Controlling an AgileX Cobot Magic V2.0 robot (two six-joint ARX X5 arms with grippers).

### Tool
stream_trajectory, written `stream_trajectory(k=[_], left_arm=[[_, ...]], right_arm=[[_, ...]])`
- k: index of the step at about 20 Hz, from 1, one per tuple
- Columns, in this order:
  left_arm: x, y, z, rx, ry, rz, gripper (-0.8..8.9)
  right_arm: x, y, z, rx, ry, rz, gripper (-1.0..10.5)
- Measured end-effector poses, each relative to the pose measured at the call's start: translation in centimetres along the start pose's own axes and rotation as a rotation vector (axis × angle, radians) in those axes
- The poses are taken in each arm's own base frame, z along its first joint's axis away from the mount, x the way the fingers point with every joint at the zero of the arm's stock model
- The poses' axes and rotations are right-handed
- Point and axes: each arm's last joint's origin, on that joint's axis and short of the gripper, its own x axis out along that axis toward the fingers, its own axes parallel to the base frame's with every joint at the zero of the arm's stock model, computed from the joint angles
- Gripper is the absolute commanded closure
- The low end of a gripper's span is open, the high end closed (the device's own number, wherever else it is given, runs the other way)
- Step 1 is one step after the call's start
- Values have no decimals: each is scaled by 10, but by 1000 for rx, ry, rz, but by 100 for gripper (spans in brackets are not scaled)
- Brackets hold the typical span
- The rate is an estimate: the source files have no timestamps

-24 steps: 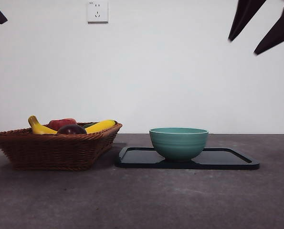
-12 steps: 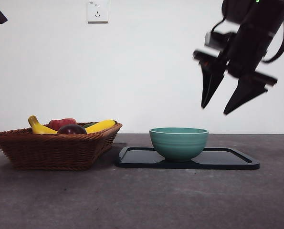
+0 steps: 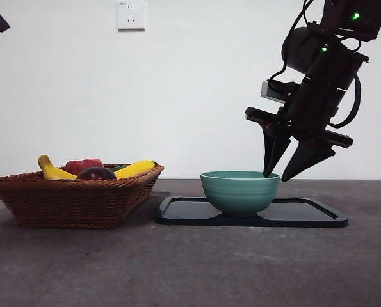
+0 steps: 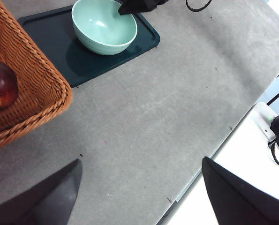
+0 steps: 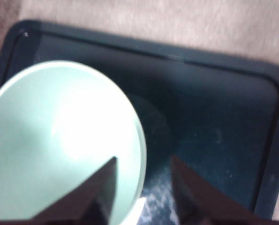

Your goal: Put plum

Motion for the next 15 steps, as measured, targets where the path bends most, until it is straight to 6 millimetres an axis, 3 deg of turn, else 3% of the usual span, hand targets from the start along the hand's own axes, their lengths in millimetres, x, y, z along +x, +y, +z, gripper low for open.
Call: stream_trajectory(k=[12,15], left_arm=[[0,0,0,2,0,0,409],[0,0,0,3,0,0,409]], right_arm=[[2,0,-2,5,28,-6,847],[4,-1,-3,6,37,-7,940]])
